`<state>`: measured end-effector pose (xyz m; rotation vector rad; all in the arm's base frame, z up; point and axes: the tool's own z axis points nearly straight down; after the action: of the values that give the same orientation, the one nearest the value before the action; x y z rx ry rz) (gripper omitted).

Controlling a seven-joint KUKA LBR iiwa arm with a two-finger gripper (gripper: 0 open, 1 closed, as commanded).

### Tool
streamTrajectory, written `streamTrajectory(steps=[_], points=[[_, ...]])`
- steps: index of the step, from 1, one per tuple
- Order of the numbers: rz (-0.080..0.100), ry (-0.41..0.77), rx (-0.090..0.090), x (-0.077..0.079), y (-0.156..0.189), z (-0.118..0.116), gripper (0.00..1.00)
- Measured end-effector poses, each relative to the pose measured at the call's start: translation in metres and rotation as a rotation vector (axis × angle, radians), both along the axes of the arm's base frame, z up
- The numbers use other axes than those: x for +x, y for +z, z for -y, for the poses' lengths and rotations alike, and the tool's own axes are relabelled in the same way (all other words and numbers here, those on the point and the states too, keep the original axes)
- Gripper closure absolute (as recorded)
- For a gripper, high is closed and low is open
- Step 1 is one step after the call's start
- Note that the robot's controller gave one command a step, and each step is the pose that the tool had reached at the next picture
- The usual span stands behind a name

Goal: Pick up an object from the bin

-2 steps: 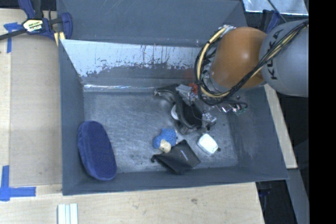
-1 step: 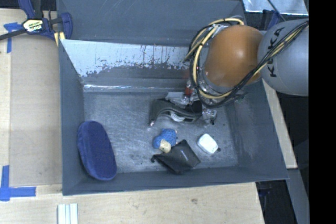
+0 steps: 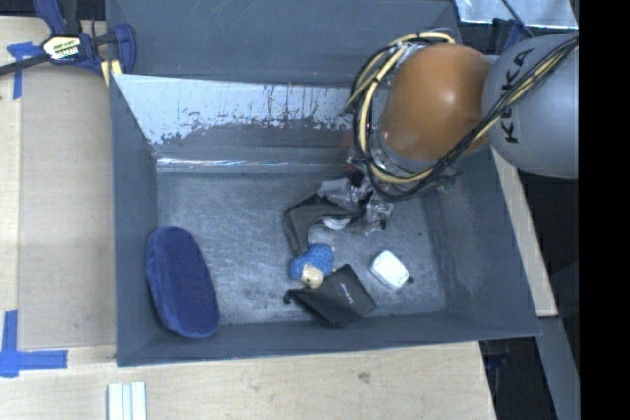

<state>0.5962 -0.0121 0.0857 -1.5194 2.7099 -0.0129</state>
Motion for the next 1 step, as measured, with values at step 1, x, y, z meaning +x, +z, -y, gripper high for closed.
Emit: streamTrajectory(steps=[1], points=[[-0.021,0.034,-0.010,-0.0085,0.1726,-0.0008,1.00]])
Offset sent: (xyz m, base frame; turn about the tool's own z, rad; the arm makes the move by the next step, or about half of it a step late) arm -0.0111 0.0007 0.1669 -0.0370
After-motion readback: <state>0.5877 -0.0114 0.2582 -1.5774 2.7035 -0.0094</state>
